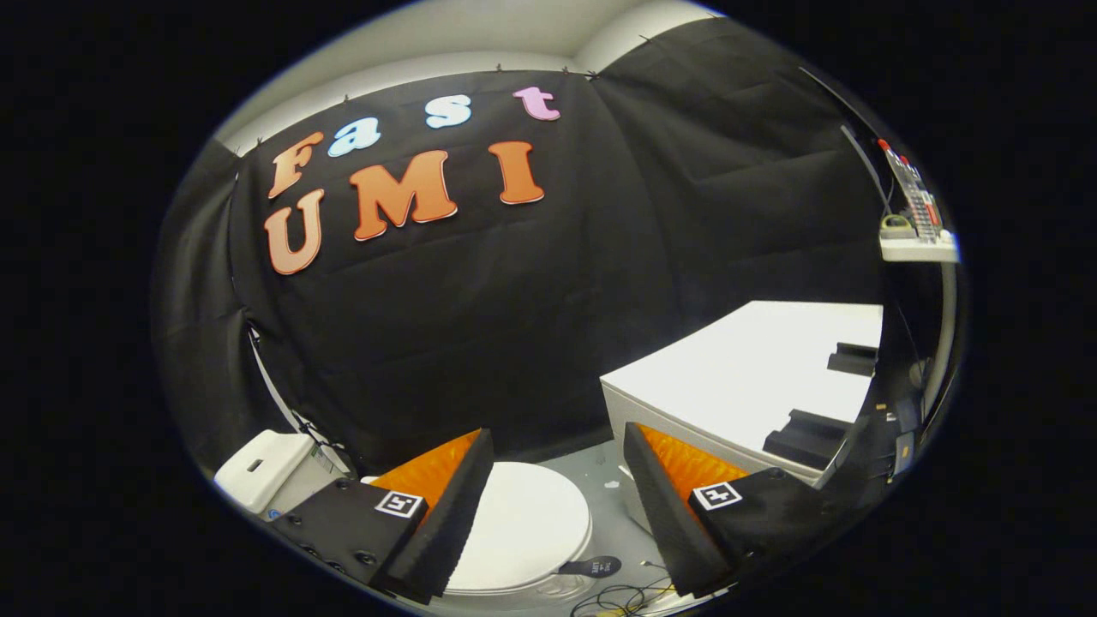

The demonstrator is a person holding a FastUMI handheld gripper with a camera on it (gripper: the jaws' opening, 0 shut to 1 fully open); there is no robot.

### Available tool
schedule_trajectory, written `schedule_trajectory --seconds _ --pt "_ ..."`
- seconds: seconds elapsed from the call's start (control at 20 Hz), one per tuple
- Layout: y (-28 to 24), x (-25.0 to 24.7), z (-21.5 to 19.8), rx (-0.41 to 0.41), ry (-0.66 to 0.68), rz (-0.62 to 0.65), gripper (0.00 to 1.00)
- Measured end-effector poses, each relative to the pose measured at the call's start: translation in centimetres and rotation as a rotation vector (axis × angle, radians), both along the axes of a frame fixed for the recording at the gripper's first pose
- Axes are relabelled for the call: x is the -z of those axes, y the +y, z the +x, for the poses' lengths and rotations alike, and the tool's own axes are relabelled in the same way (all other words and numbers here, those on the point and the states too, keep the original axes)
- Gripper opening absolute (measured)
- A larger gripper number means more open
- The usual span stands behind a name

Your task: Open the toilet lid.

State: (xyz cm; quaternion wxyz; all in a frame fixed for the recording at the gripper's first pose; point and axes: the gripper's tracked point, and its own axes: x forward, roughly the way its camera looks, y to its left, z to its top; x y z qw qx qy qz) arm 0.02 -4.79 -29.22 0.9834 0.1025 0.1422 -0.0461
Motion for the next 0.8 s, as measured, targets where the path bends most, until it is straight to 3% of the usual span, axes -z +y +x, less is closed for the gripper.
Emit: schedule_trajectory --seconds 0.6,0.8 --pt "-2.6 15.1 -1.9 0.086 0.254 0.12 0.99" --pt "-2.1 19.4 -4.6 0.108 0.39 0.245 0.99"
